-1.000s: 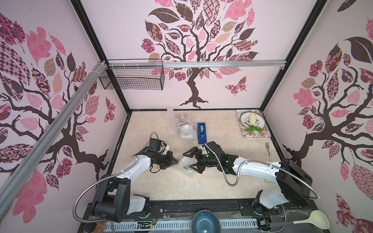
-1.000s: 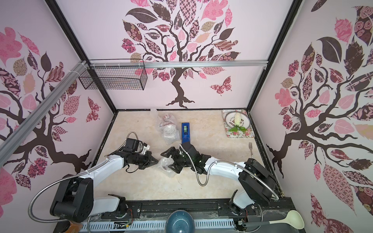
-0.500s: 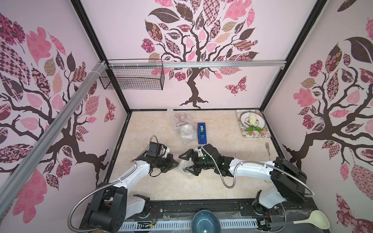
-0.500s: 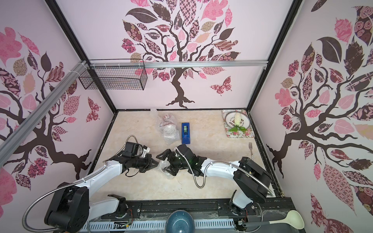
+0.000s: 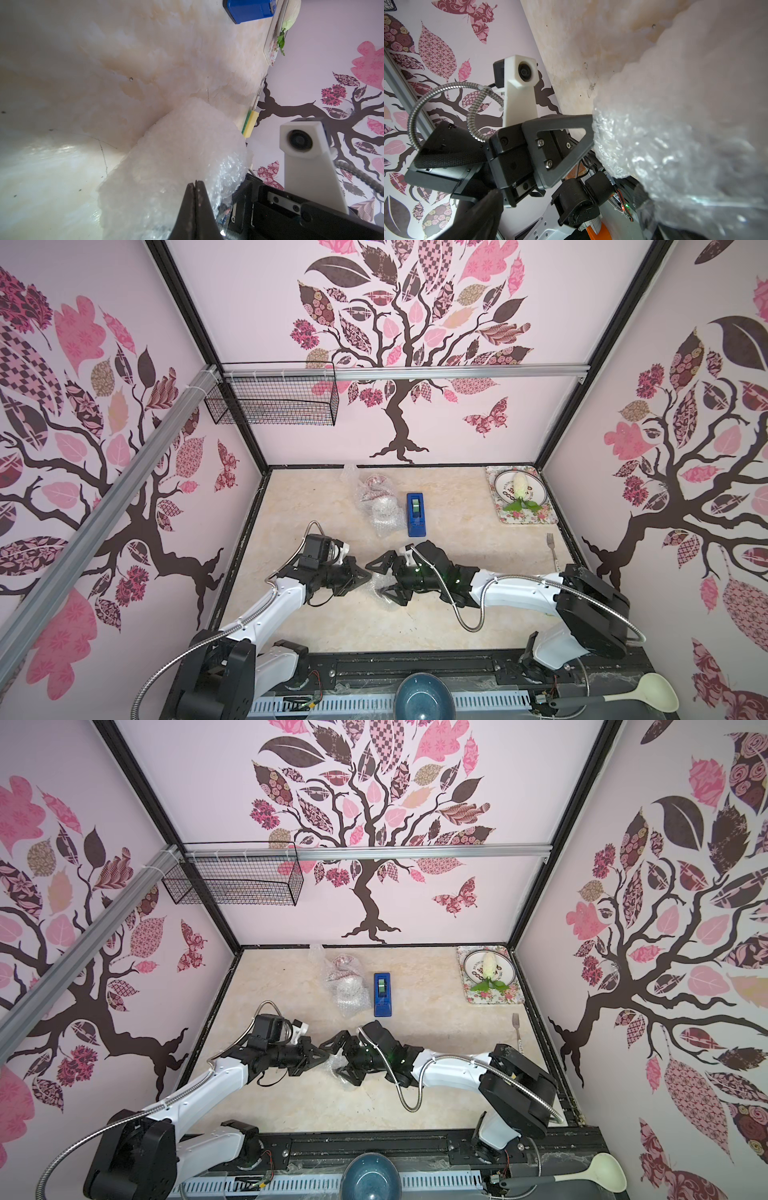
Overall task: Wrap mugs in bubble wrap
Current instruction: Stick the tape on the bubble wrap.
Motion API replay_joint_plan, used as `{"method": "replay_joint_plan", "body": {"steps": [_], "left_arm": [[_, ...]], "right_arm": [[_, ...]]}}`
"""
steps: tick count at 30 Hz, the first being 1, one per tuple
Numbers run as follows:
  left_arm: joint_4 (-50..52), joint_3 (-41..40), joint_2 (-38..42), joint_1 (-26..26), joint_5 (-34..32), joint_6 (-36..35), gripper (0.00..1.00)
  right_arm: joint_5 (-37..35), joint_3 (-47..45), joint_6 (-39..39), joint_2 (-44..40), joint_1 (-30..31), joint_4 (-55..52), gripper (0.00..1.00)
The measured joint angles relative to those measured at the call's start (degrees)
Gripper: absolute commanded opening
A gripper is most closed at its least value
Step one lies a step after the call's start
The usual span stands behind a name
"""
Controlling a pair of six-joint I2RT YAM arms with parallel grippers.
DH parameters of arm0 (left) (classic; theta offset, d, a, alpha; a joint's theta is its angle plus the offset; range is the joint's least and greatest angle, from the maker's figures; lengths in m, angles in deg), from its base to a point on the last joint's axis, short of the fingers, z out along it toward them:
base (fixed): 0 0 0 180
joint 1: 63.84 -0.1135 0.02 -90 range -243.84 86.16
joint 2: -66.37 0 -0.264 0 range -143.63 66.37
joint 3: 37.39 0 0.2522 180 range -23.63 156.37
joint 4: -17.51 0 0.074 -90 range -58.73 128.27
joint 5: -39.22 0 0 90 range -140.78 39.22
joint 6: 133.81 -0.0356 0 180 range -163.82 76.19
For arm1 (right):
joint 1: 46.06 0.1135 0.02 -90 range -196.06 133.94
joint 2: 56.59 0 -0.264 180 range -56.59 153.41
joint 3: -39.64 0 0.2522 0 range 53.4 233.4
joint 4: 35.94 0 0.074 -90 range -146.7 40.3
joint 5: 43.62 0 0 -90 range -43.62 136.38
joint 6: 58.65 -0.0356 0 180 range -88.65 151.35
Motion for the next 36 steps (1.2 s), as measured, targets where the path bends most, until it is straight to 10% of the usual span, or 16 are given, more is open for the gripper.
{"method": "replay_joint_plan", "body": {"steps": [19, 36], "left_arm": [[-0.6, -2.6, 5.6, 0.4, 0.9, 3.0, 0.00], [-9.5, -2.6, 1.5, 2.1, 1.2, 4.9, 0.00]], "right_arm": [[3.9, 10.7, 1.9, -0.2, -3.3, -25.7, 1.00], [4.3, 10.4, 1.7, -0.6, -3.3, -27.4, 1.00]]}}
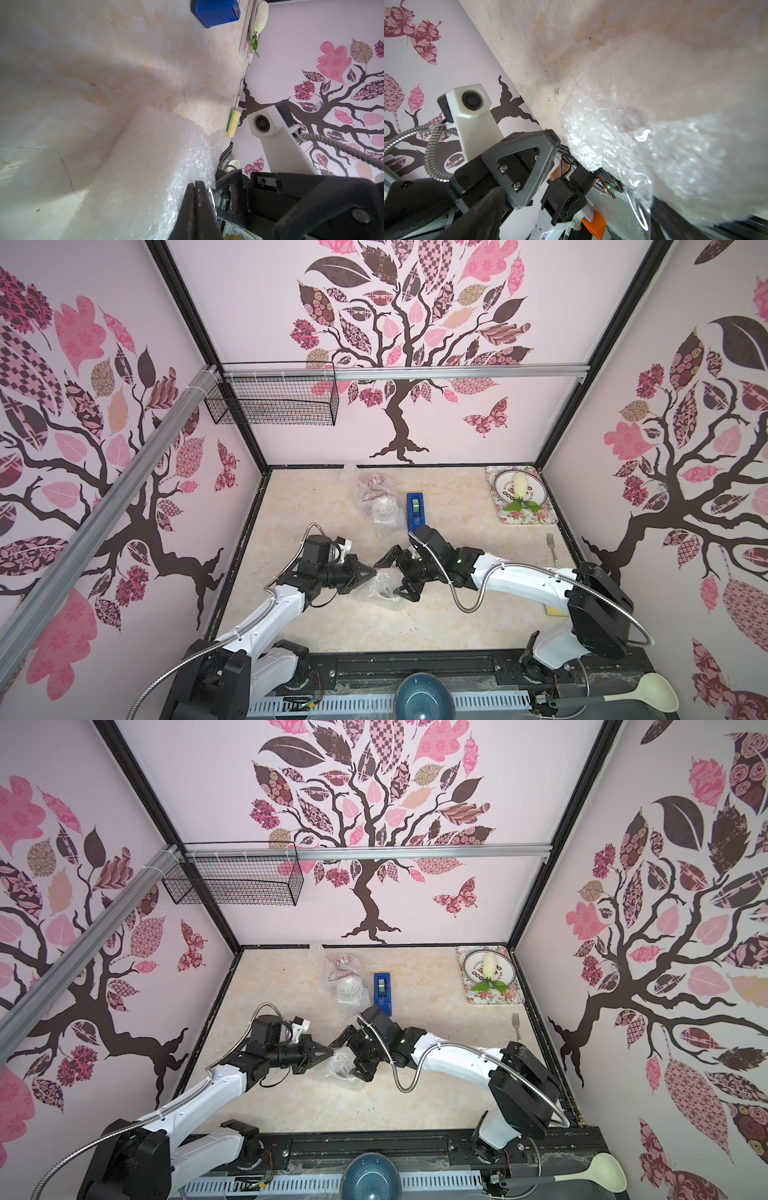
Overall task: Wrap mugs in bubble wrap
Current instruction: Stick the tape on the bubble wrap.
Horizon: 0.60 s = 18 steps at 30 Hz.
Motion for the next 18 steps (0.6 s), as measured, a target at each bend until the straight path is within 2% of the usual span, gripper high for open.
{"method": "replay_joint_plan", "body": {"steps": [13, 18], "left_arm": [[4.3, 0.0, -0.7, 3.4, -1.1, -2.7, 0.00], [3.7, 0.0, -1.0, 4.5, -1.0, -2.1, 0.00]], "right_arm": [[0.5, 0.0, -0.9, 0.0, 0.0, 4.2, 1.00], [0.6, 3.6, 0.2, 0.5, 0.0, -0.8, 1.00]]}}
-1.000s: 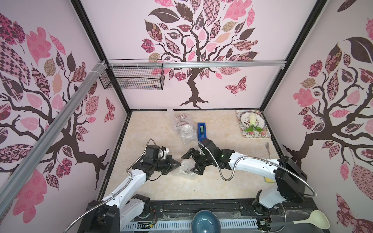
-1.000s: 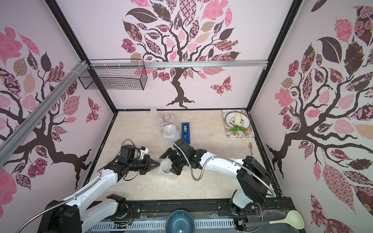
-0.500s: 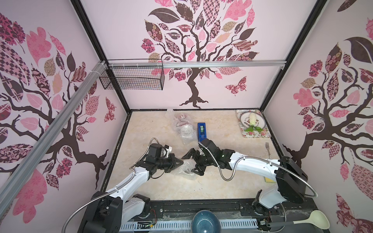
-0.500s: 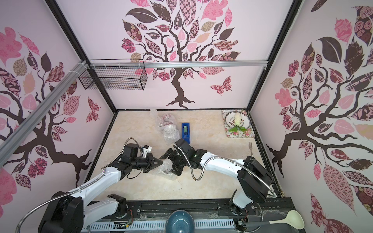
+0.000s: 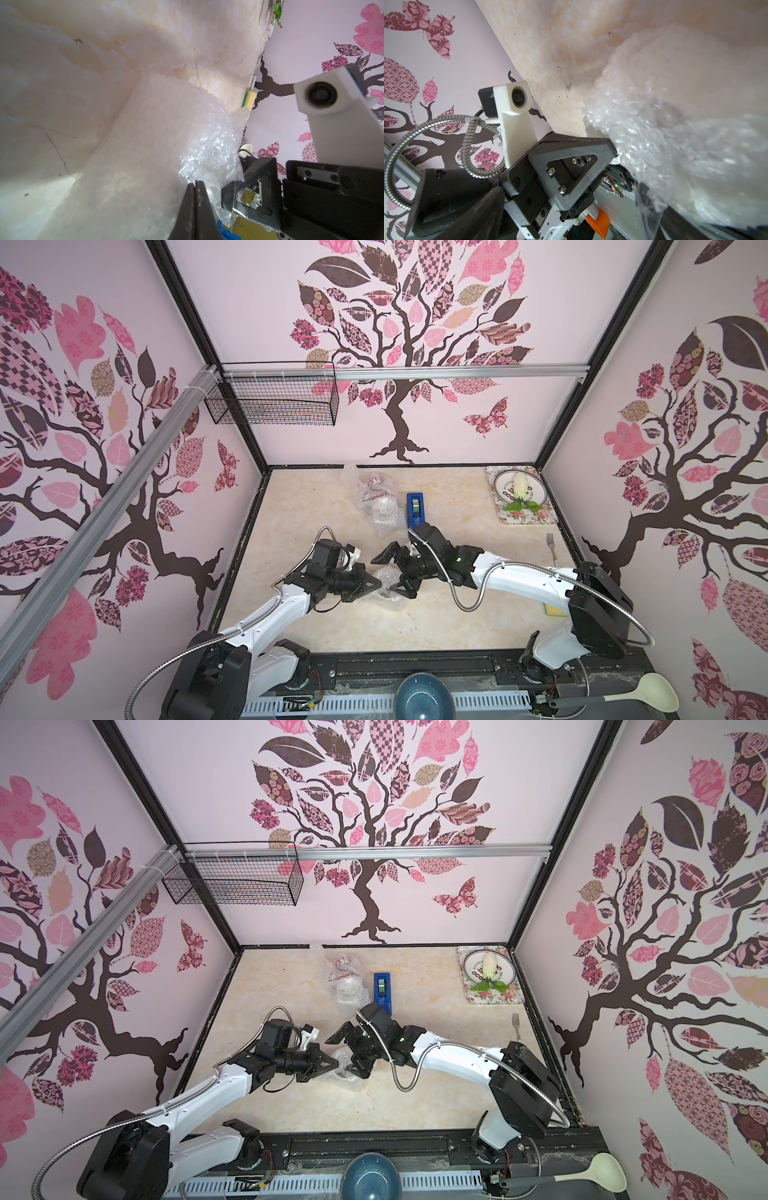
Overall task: Wrap mugs in bubble wrap
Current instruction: Stick the tape on the bubble wrap.
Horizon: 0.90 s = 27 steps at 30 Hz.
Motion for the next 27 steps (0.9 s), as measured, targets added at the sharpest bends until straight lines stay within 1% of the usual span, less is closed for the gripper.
{"method": "replay_joint_plan", "body": {"steps": [3, 5, 10, 15, 19, 22, 25, 27], "left_arm": [[-0.5, 0.0, -0.2, 0.0, 0.0, 0.5, 0.00], [-1.0, 0.0, -0.2, 0.2, 0.0, 0.9, 0.00], [-2.2, 0.1, 0.5, 0.3, 0.2, 1.9, 0.00], [0.5, 1.7, 4.8, 0.2, -0.9, 1.6, 0.00], [5.5, 4.3, 7.7, -1.8, -3.5, -0.2, 0.00], [7.8, 4.9, 7.1, -4.1, -4.9, -2.1, 0.00], [8.1, 4.9, 5.6, -5.9, -5.9, -3.3, 0.00], [7.5, 4.8, 4.2, -6.2, -6.1, -4.1, 0.00]], "right_arm": [[0.0, 3.5, 0.7, 0.3, 0.1, -3.9, 1.00], [0.0, 4.3, 0.9, 0.3, 0.3, -5.0, 1.00], [0.2, 2.8, 0.3, 0.7, 1.4, -5.4, 1.00], [0.2, 2.3, 0.3, 1.1, 1.6, -5.1, 1.00], [0.3, -2.3, -0.3, 0.9, 1.6, 0.0, 1.00], [0.0, -6.6, -0.9, 0.9, 1.5, 5.6, 1.00], [0.0, -7.7, -1.0, 0.7, 1.5, 8.9, 1.00], [0.0, -8.7, -1.1, 0.7, 1.6, 10.8, 1.00]]}}
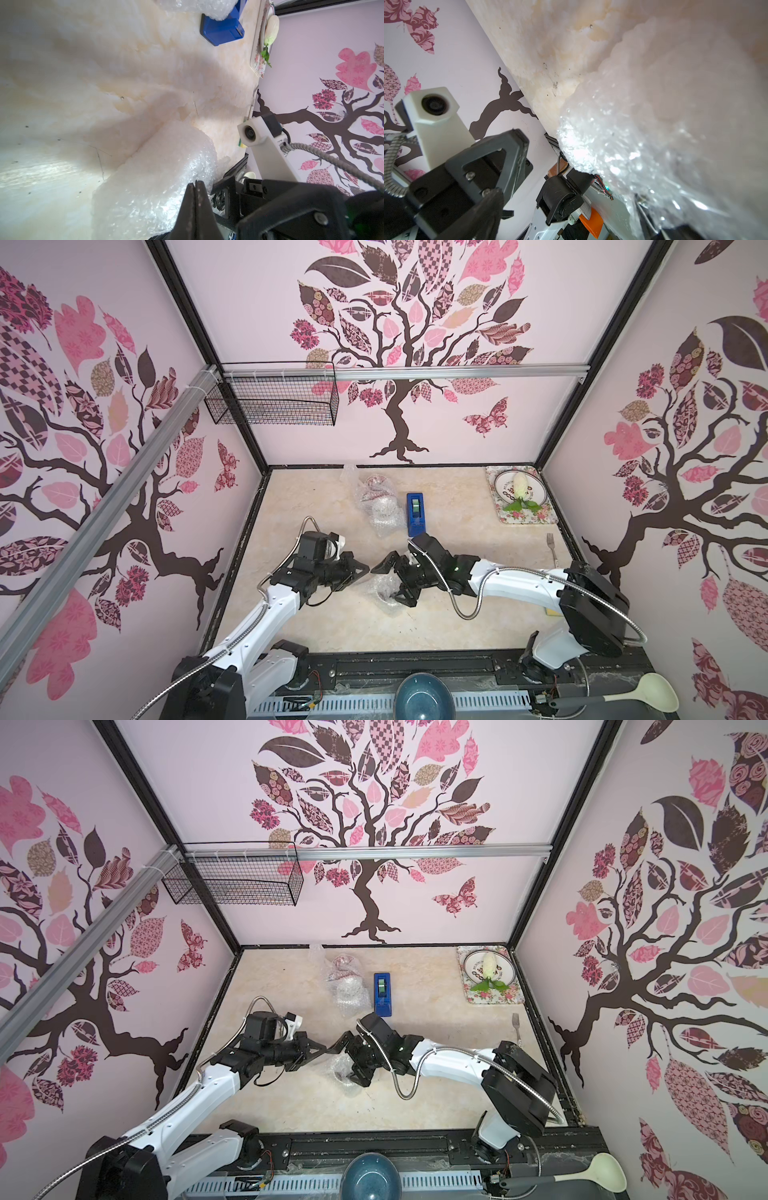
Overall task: Wrap mugs in bubble wrap
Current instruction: Stick the tape on the bubble wrap.
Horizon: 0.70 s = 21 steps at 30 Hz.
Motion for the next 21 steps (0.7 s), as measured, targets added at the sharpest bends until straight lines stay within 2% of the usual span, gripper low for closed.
{"method": "replay_joint_plan", "body": {"steps": [6, 9, 13, 21], "left_arm": [[-1.9, -0.9, -3.1, 0.2, 0.9, -0.4, 0.00], [-2.0, -1.0, -1.1, 0.9, 1.5, 0.1, 0.03], [-1.1, 0.0, 3.8, 3.5, 2.8, 0.4, 0.11], [-1.8, 0.2, 3.0, 7.7, 6.8, 8.0, 0.00]], "right_arm": [[0.0, -1.9, -0.2, -0.7, 0.0, 3.3, 1.00], [0.0, -1.9, -0.2, -0.7, 0.0, 3.4, 1.00], [0.0, -1.9, -0.2, -0.7, 0.0, 3.4, 1.00], [-0.3, -1.9, -0.2, -2.3, -0.5, 3.9, 1.00]]}}
